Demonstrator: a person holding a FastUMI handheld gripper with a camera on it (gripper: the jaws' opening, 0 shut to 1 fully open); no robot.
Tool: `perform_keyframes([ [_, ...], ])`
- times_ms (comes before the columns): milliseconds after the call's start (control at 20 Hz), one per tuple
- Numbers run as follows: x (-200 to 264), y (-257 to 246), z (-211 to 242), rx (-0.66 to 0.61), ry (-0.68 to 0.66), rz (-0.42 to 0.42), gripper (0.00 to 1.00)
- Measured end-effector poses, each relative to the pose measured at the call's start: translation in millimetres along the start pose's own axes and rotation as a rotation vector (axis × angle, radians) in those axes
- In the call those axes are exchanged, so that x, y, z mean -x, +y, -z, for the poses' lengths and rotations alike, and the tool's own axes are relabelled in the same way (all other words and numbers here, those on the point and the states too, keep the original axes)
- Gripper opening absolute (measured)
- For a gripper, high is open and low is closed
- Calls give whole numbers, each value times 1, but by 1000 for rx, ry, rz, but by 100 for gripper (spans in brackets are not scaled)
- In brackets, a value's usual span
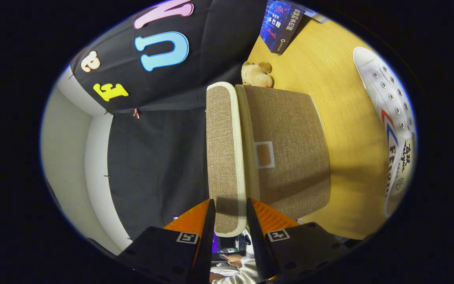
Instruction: Open the storage box then place both shoes into the box .Put the left shoe in first, then the right shoe, with the right side of both shoes facing outward in a uniform manner.
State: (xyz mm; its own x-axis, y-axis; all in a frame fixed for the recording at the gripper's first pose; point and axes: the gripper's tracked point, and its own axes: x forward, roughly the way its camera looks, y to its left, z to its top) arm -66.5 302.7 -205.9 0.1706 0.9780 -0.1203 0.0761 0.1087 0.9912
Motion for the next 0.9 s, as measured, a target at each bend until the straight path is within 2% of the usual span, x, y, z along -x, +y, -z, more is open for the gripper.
perform_keyframes([
  [150,-4,14,12,19,28,-20,48],
  [250,-7,27,13,11,28,-45,26],
  [550,-13,70,7,39,-9,-80,6],
  [900,-50,124,9,114,21,-75,5],
])
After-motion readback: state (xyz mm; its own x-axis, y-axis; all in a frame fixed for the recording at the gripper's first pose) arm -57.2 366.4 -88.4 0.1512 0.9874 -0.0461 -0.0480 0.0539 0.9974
